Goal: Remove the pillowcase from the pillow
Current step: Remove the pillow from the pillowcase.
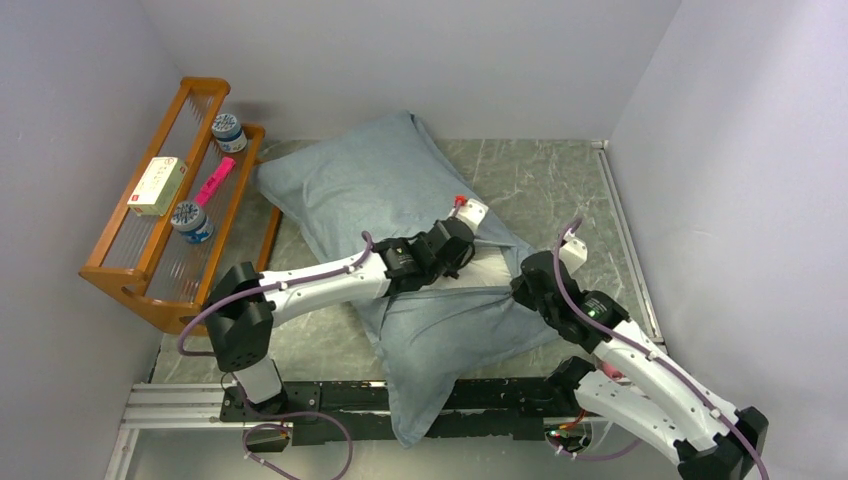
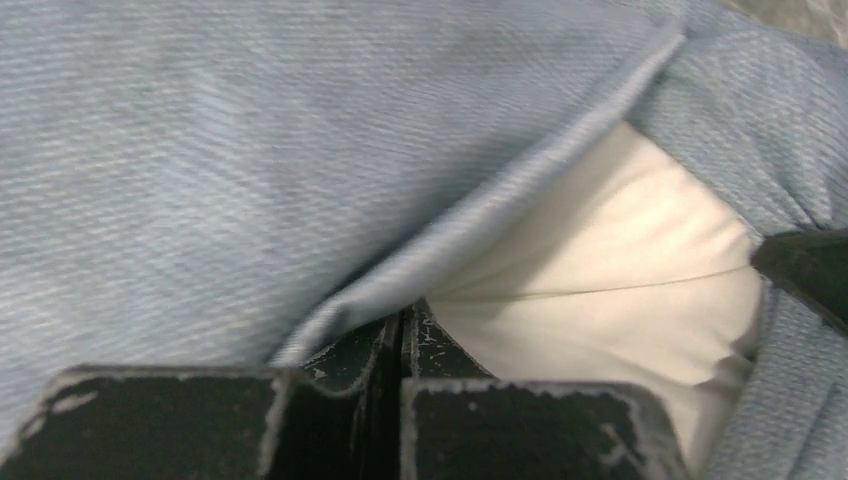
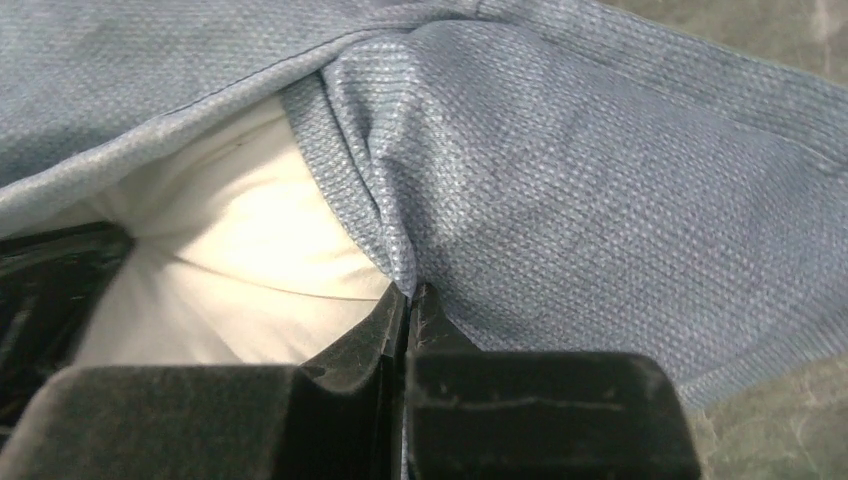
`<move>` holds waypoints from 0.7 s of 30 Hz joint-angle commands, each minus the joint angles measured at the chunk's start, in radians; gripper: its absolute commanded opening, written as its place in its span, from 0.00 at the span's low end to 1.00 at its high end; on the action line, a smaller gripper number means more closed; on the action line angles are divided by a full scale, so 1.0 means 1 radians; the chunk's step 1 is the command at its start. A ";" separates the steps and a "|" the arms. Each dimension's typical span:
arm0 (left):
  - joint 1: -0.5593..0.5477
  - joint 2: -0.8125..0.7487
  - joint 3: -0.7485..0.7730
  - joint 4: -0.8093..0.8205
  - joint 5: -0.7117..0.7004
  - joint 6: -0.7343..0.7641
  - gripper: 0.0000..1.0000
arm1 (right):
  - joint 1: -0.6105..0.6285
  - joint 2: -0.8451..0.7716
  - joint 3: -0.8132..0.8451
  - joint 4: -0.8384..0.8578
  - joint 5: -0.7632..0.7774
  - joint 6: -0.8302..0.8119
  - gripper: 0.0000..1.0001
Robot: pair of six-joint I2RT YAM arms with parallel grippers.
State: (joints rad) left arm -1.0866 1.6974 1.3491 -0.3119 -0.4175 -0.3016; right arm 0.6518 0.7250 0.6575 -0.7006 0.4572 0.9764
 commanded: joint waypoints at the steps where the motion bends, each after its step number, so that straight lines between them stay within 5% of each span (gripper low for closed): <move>1: 0.083 -0.032 -0.075 -0.161 -0.087 0.023 0.05 | -0.009 0.059 0.000 -0.245 0.171 0.098 0.00; 9: 0.174 -0.085 -0.144 -0.143 -0.081 0.033 0.05 | -0.010 0.067 -0.037 -0.036 0.042 -0.036 0.00; 14: 0.178 -0.169 -0.160 -0.075 0.064 0.080 0.06 | -0.011 0.042 -0.024 0.119 -0.063 -0.170 0.00; 21: 0.170 -0.307 -0.193 0.127 0.324 0.140 0.49 | -0.010 -0.082 0.053 0.069 0.075 -0.201 0.00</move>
State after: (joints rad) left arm -0.9344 1.4597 1.1728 -0.2245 -0.2131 -0.2298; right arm 0.6487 0.7109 0.6479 -0.5972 0.4206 0.8391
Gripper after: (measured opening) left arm 0.396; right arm 0.025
